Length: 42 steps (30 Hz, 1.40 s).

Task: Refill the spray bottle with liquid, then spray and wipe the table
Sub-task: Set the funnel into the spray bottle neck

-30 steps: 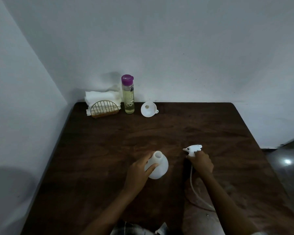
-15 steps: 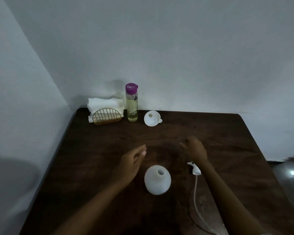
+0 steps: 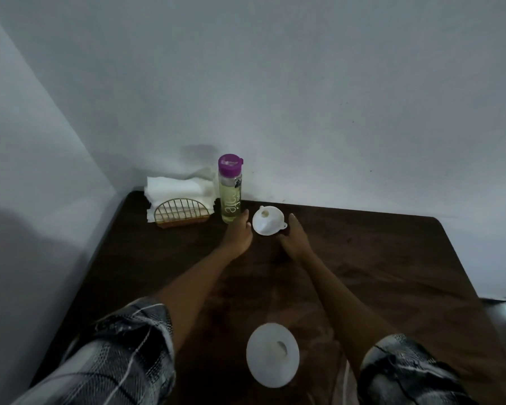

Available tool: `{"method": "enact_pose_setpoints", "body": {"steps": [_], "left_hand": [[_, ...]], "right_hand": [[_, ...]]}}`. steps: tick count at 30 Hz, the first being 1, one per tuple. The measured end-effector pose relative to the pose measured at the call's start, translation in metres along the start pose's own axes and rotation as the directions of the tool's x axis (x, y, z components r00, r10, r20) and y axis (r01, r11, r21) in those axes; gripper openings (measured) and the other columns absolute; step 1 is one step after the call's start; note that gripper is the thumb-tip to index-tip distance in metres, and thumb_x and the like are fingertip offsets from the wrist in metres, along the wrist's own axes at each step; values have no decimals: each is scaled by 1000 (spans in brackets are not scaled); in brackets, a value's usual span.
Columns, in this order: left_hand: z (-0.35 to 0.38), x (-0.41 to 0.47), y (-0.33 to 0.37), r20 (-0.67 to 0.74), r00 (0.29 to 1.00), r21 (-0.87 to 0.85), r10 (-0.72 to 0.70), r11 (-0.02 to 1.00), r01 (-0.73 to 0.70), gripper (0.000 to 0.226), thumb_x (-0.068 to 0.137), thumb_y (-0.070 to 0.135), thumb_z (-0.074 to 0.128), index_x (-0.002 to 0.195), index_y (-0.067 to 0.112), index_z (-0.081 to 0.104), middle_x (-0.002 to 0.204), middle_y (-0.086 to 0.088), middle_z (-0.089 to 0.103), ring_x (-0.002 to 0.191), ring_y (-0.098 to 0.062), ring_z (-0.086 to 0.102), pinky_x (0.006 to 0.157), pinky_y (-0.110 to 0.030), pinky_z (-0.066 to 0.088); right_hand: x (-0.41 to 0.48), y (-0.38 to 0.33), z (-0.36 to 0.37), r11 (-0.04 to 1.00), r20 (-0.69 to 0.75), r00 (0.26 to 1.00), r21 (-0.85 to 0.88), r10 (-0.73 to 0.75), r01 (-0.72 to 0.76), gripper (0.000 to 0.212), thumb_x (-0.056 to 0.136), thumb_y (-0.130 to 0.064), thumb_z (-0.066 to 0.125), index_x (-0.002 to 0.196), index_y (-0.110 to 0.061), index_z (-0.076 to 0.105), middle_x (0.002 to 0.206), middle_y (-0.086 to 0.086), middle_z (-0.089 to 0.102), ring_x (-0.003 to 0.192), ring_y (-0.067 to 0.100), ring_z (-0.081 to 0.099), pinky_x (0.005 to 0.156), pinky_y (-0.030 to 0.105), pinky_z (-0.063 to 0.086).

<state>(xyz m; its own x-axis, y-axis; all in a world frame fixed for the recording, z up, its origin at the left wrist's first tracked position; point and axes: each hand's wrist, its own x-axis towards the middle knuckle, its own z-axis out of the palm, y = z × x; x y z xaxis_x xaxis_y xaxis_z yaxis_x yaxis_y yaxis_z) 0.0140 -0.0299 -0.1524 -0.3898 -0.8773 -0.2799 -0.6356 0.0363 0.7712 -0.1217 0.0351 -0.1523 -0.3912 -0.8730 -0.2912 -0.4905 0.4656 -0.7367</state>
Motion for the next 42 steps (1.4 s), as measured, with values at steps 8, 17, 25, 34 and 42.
{"method": "enact_pose_setpoints", "body": {"steps": [8, 17, 25, 34, 42], "left_hand": [[10, 4, 4, 52, 998, 52, 37, 998, -40, 53, 91, -4, 35, 143, 4, 25, 147, -17, 34, 136, -29, 32, 112, -33, 27], [-10, -40, 22, -17, 991, -129, 131, 983, -132, 48, 90, -8, 37, 137, 4, 38, 142, -15, 43, 130, -27, 41, 110, -40, 35], [-34, -117, 33, -95, 982, -249, 161, 952, -180, 38, 93, 23, 50, 129, 9, 52, 125, -12, 60, 110, -23, 59, 98, -36, 46], [-45, -206, 38, -86, 968, -349, 237, 903, -252, 40, 91, 26, 52, 129, 13, 52, 132, -1, 55, 114, -3, 49, 96, -22, 44], [-32, -245, 24, -89, 967, -370, 239, 893, -255, 38, 91, 26, 53, 128, 16, 52, 130, 4, 55, 115, 3, 47, 84, 1, 40]], "right_hand": [[3, -6, 8, 1000, -35, 999, 7, -2, 2, 57, 94, -8, 40, 146, -6, 17, 151, 15, 27, 138, 32, 25, 113, 46, 22], [-28, -8, -14, 991, -151, 979, 2, -134, 136, 66, 75, -37, 33, 135, -10, 44, 129, 16, 51, 119, 32, 43, 98, 42, 36], [-110, -27, -33, 918, -248, 964, 351, -99, 184, 32, 94, -14, 49, 124, -5, 55, 124, 14, 54, 109, 23, 53, 94, 42, 48], [-217, -40, -49, 816, -284, 956, 532, -78, 224, 28, 96, -9, 42, 116, -10, 61, 114, 6, 60, 104, 18, 58, 87, 33, 52], [-259, -25, -39, 792, -309, 945, 549, -104, 267, 27, 95, -3, 42, 109, -13, 62, 110, 11, 63, 101, 19, 62, 76, 26, 56]]}}
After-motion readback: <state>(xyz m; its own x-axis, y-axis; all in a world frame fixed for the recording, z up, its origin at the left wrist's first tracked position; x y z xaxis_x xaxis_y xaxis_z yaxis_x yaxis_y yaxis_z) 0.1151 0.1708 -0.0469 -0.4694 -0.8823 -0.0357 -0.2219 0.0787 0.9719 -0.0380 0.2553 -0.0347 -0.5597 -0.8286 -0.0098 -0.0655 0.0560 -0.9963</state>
